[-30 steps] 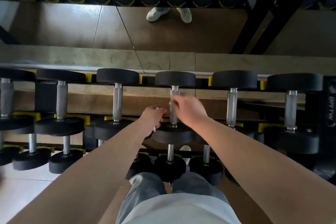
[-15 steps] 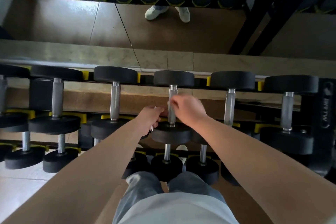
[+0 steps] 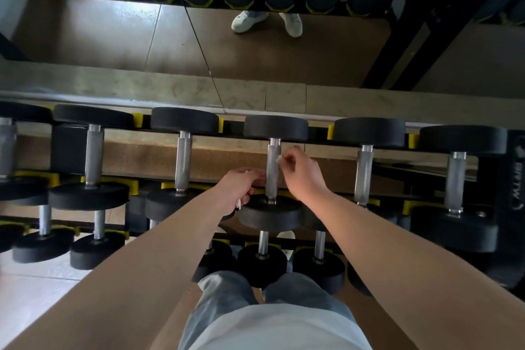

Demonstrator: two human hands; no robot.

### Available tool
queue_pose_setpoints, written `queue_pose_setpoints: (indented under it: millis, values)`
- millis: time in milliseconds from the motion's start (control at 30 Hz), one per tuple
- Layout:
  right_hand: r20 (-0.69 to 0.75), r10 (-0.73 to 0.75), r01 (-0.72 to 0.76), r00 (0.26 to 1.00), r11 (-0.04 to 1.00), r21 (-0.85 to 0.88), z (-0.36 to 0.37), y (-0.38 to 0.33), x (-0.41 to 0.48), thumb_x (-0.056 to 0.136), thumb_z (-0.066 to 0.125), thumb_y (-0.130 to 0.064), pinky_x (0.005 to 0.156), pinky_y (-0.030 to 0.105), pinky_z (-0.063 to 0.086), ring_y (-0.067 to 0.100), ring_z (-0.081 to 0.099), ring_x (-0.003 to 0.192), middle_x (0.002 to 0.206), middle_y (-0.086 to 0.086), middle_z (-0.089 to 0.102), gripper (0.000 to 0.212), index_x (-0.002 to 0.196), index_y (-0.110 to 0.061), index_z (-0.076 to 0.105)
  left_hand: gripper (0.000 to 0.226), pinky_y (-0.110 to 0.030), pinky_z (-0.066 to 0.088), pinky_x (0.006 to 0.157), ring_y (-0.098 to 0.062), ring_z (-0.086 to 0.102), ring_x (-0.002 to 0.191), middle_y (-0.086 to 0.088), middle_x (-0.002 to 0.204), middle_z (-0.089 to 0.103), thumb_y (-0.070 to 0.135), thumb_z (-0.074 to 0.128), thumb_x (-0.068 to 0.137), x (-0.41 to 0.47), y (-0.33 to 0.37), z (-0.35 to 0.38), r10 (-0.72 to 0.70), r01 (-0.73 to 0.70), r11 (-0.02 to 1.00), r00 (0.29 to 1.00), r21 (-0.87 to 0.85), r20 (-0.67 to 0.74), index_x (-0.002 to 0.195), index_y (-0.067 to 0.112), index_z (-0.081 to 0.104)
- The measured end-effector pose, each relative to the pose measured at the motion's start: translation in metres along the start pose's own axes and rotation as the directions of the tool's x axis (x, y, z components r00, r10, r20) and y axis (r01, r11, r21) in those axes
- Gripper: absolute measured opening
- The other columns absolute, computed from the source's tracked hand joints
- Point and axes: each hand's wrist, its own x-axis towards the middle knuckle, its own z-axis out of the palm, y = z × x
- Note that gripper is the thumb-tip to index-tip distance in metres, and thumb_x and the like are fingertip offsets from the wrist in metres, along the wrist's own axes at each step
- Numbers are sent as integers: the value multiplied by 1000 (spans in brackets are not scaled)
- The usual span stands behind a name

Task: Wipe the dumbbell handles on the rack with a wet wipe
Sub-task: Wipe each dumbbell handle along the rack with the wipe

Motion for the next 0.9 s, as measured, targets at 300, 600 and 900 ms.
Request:
queue_pose_setpoints:
  millis: [300, 600, 900]
  values:
    - [238, 138, -100, 961, 981, -165, 10, 8, -12, 110, 43, -31, 75, 38, 60, 16, 65, 71, 85, 5, 67, 31, 98, -16, 68, 24, -22, 38, 48, -13, 44, 60, -6, 87, 57, 38, 60, 101, -3, 3, 5, 7, -5, 997, 1000, 80, -28, 121, 26, 67]
    - [1, 221, -213, 975, 941, 262, -11, -14, 16, 103, 59, -28, 64, 18, 45, 8, 63, 87, 102, -9, 65, 18, 117, -21, 68, 19, -20, 36, 47, -10, 41, 57, -6, 92, 61, 33, 59, 102, -2, 5, 6, -1, 1, 1000, 1000, 30, -18, 118, 26, 66]
    - [252, 185, -157, 950, 980, -126, -5, -2, -5, 99, 65, -32, 74, 26, 56, 9, 68, 82, 92, -3, 71, 14, 95, -21, 74, 19, -23, 38, 51, -14, 43, 62, -7, 89, 54, 36, 56, 103, -2, 10, 9, -23, 28, 992, 999, 126, -39, 118, 26, 62]
